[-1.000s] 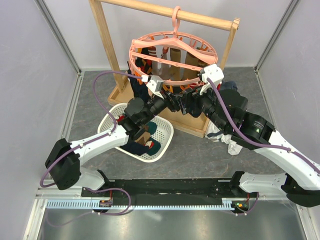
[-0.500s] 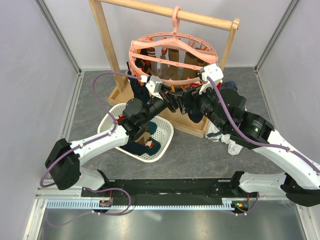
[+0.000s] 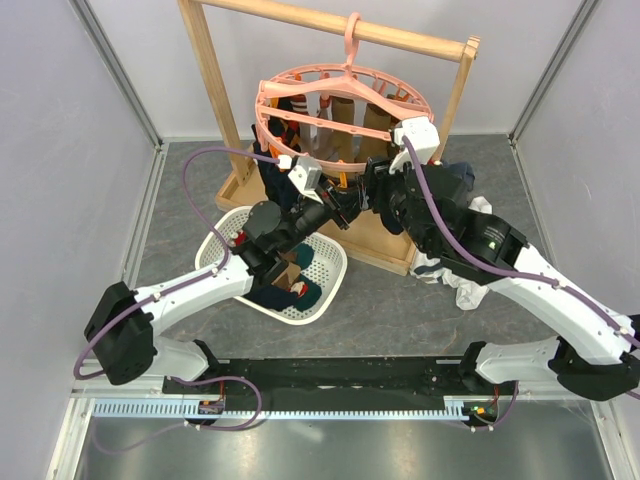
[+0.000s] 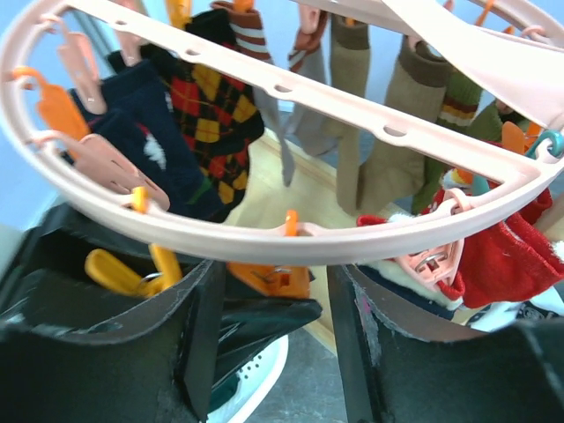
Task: Clip the socks to the hanger
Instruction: Open the clamp at the hanger.
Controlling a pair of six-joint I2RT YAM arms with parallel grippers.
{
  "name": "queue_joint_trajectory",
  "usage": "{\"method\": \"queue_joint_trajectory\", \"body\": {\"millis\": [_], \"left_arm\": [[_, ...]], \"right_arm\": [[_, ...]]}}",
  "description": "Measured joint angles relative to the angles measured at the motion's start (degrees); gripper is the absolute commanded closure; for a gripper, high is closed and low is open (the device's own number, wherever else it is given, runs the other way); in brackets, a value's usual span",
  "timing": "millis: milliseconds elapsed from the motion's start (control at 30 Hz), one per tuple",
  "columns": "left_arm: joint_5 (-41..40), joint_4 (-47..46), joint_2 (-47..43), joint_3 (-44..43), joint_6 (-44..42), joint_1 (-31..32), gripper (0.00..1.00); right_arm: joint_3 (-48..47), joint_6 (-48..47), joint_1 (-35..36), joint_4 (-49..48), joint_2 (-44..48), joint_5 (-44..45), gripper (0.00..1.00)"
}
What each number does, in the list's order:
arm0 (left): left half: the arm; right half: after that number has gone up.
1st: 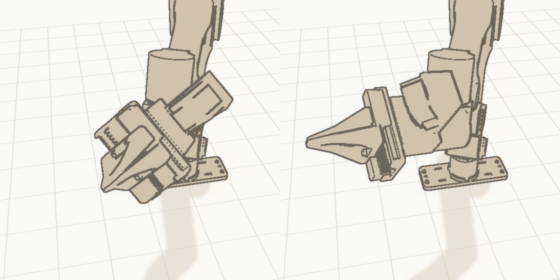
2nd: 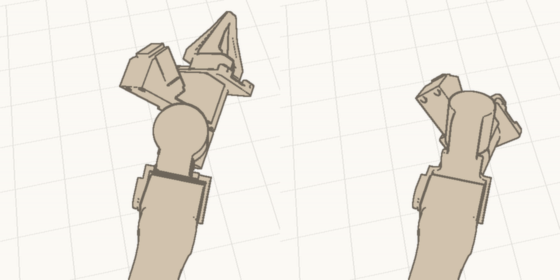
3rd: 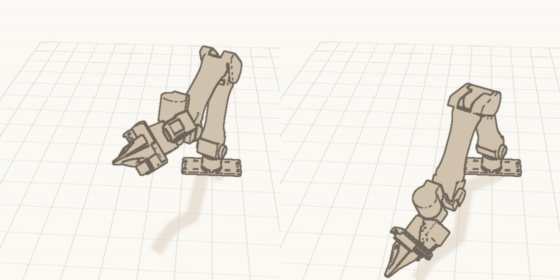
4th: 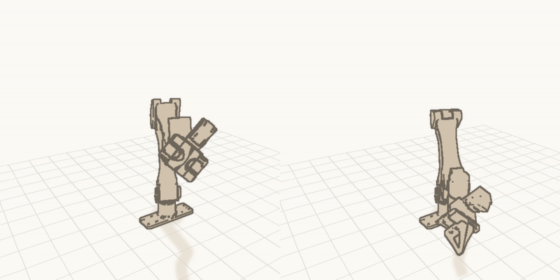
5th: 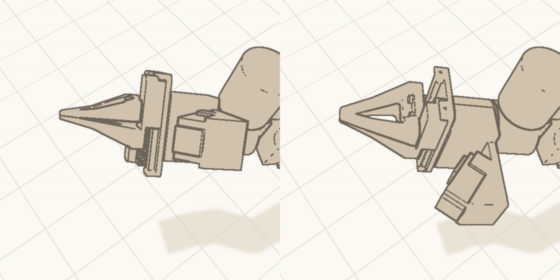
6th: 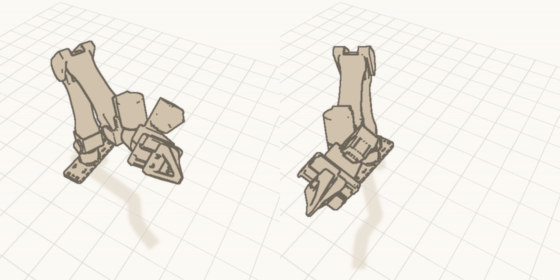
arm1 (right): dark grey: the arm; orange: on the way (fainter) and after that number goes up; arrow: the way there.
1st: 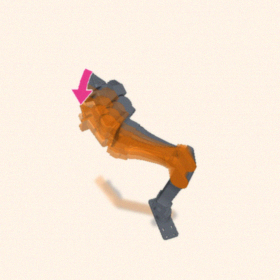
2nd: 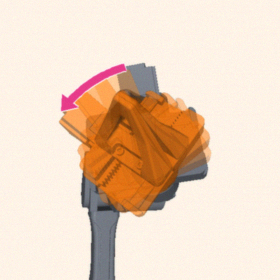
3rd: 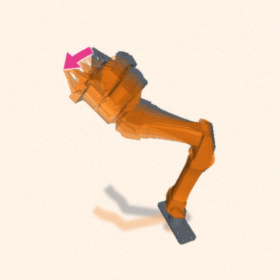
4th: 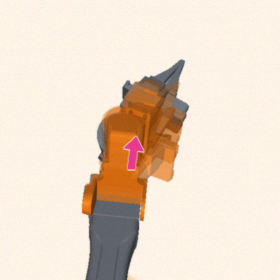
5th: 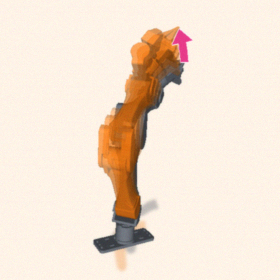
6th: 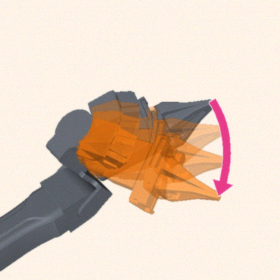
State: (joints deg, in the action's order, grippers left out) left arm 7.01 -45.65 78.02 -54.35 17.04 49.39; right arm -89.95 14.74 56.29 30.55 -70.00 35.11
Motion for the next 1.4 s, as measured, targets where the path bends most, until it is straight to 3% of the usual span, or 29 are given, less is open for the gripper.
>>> {"method": "queue_joint_trajectory", "body": {"millis": [567, 1000, 1167, 1400], "left_arm": [[-2.89, 4.76, -1.62, 0.33, -0.13, -0.02, 0.98], [-4.98, 6.86, -2.05, 0.33, -0.44, -0.07, 0.98], [-5.66, 7.54, -3.08, 0.39, -0.44, -0.07, 0.79], [-6.88, 8.76, -5.77, 2.56, -1.62, 0.5, 0.41]], "right_arm": [[-0.76, -0.2, -1.07, -0.11, -4.37, 1.68, 0.45], [-0.85, -2.47, -1.2, -1.51, -6.12, 3.41, 0.89], [-0.37, -2.01, -1.6, -3.06, -5.88, 3.54, 0.98], [2.32, 0.11, -2.36, -6.21, -4.98, 1.46, 0.99]]}}
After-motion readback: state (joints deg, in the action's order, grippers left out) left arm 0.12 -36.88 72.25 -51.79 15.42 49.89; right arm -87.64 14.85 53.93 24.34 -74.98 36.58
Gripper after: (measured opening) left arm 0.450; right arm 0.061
